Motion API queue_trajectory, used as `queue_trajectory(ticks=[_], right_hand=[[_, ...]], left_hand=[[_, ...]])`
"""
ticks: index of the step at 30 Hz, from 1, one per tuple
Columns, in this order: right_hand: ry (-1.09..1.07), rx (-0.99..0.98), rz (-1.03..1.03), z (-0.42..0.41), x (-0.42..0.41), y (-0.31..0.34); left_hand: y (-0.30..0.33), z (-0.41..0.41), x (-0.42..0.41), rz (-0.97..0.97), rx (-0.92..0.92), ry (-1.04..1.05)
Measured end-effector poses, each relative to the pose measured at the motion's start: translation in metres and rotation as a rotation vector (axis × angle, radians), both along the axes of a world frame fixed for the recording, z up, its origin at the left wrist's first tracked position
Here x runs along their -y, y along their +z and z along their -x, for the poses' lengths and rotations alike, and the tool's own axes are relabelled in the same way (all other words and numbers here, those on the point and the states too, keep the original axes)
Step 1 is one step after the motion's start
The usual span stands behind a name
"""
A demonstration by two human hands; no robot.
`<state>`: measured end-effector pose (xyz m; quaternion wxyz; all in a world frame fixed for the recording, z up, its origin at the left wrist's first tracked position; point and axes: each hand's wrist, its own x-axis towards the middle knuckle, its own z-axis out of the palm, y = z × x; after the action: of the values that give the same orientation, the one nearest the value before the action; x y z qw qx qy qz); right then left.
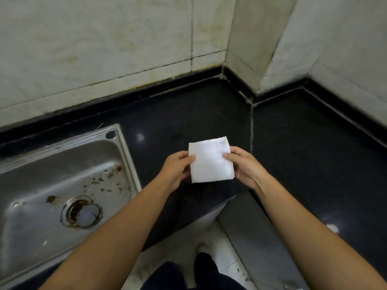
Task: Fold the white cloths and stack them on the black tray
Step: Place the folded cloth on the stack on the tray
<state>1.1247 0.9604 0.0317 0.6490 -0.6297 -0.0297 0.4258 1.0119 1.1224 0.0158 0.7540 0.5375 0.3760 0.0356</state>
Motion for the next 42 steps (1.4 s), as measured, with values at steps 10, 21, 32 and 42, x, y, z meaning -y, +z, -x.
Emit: queue_trajectory(ticks=[10, 21, 32, 42], right_hand=[[-0.586, -0.005, 0.064, 0.148, 0.182, -0.007], [-1.213, -0.036, 0.094, 0.381, 0.452, -0.01], [-1.675, 0.005, 0.102, 0.57, 0.76, 0.041], [-1.692, 0.241, 0.3, 0.549, 1.005, 0.09]], left_hand=[[0.016, 0.041, 0.135, 0.018, -0.087, -0.647], [0.014, 0.136, 0.446, -0.017, -0.165, -1.318], [0.043, 0.275, 0.822, 0.083, -0.1, -1.683], [0.098, 0.248, 1.071, 0.051, 0.269, -1.77]])
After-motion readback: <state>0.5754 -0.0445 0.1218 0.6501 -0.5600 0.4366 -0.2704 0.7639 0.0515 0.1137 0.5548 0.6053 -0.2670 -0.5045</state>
